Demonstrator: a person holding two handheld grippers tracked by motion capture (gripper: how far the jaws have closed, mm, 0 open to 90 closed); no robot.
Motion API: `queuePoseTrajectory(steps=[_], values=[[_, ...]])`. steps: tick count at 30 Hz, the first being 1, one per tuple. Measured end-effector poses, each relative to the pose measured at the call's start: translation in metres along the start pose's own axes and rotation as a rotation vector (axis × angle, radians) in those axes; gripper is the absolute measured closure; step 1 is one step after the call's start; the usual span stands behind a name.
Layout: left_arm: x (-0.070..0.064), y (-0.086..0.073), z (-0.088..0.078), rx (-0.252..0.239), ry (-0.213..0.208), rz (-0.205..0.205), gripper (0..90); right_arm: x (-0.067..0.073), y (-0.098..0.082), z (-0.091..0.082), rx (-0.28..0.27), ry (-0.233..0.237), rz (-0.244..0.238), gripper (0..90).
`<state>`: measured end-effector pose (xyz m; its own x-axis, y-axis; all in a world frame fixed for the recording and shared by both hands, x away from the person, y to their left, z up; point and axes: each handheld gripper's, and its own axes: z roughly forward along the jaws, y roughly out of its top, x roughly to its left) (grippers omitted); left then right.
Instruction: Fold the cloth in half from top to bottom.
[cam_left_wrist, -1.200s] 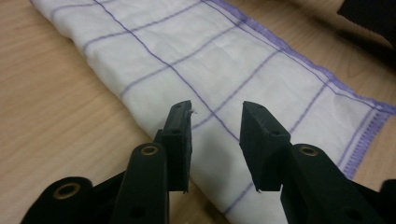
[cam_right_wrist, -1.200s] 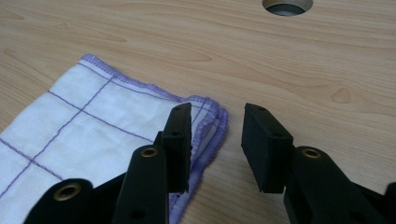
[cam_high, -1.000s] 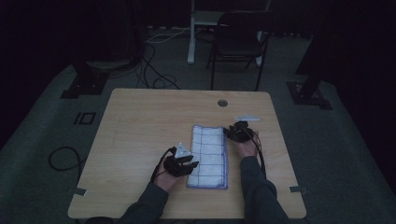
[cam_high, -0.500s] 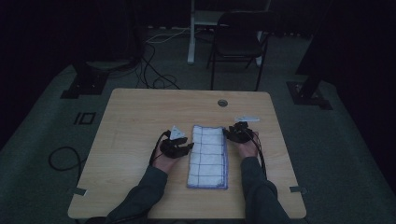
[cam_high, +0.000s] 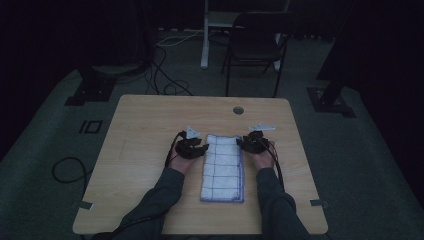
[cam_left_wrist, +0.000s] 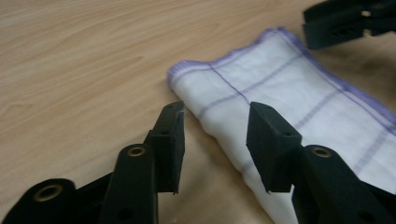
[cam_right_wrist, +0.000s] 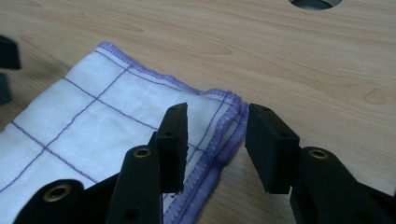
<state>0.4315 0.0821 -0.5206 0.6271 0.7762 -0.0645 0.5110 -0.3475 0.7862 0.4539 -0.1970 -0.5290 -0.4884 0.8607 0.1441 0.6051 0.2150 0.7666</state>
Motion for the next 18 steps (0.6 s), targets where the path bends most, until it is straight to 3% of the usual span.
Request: queuePoseTrajectory(steps=[10, 13, 18], values=[[0.01, 0.014, 0.028, 0.036, 0.052, -0.042, 53.3, 0.003, 0.005, 0.007, 0.002, -0.012, 0.013, 56.5], [0.012, 0.014, 0.035, 0.042, 0.058, -0.079, 52.7, 0.004, 0.007, 0.009, 0.006, -0.011, 0.006, 55.8], [0.013, 0.014, 0.044, 0.06, 0.075, -0.105, 52.0, 0.006, 0.01, 0.013, 0.028, -0.032, -0.017, 52.4]])
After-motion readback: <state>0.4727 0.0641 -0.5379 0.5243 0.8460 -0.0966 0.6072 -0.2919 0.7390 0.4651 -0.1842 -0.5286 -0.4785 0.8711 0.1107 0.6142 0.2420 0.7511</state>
